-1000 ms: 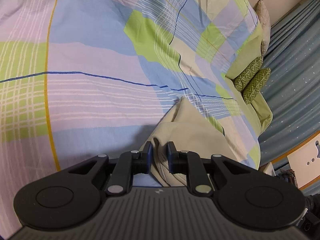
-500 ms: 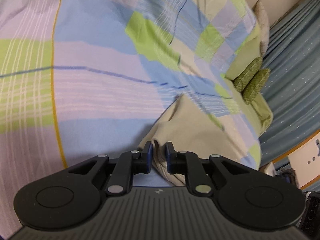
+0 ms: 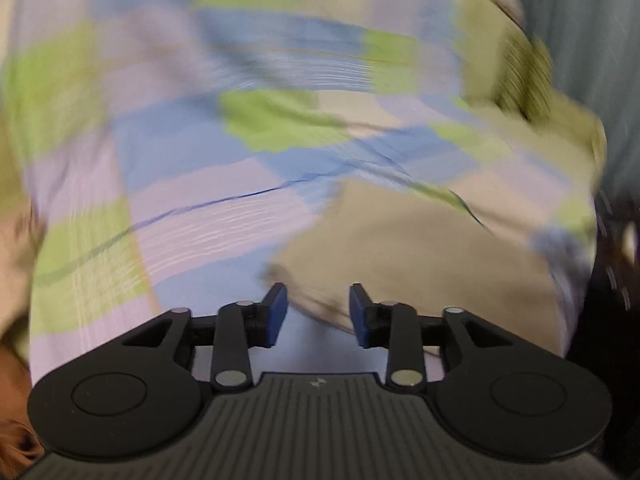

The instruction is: Fold clothes

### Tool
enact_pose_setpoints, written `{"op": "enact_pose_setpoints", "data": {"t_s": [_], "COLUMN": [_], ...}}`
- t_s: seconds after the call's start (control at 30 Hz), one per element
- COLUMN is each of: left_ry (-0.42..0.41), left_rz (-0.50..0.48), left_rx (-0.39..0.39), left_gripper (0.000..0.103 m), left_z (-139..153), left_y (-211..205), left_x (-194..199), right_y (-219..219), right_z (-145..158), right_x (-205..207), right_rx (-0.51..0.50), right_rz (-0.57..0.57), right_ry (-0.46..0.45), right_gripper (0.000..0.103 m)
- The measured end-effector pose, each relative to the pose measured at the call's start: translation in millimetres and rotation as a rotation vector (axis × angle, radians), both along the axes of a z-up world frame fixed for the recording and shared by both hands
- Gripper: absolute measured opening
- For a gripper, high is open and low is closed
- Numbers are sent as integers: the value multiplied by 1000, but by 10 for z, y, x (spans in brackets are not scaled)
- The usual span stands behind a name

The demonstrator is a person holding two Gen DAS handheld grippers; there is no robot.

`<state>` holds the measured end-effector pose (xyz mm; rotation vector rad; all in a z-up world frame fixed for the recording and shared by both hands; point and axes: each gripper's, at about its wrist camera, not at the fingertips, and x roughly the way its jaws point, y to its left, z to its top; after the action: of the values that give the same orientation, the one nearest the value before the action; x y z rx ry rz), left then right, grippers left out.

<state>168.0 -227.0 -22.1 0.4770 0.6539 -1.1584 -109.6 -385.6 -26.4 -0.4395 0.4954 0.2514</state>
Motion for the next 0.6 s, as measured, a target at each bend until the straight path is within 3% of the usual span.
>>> {"op": "enact_pose_setpoints", "data": {"t_s": [0.1,0.27,0.4,0.5,0.6], "left_ry": [-115,-301,-437,-590,-636], "left_rz": [-144,-270,-286,-289,-255], "left_rx": [37,83,171,269,296], "left_gripper": [55,59,60,62,61], "left_z": [-9,-165,-388,-617,-687], "left_y": [-168,-513,-751,-880,-916], "left_x": [-674,-1541,-1817,-1944,-1999], "right_y": [13,-36,-70,-70,-20], "right_z": [-119,-270,-332,-366,-429], "right_x": [-35,-17,46,117,162], "right_rx": [-107,-198,-228,-267,-352], "right_rz": [44,95,135,172,236], "right_ry": [23,37,16,-13,-46], "right_gripper": [35,41,43,43,43]}}
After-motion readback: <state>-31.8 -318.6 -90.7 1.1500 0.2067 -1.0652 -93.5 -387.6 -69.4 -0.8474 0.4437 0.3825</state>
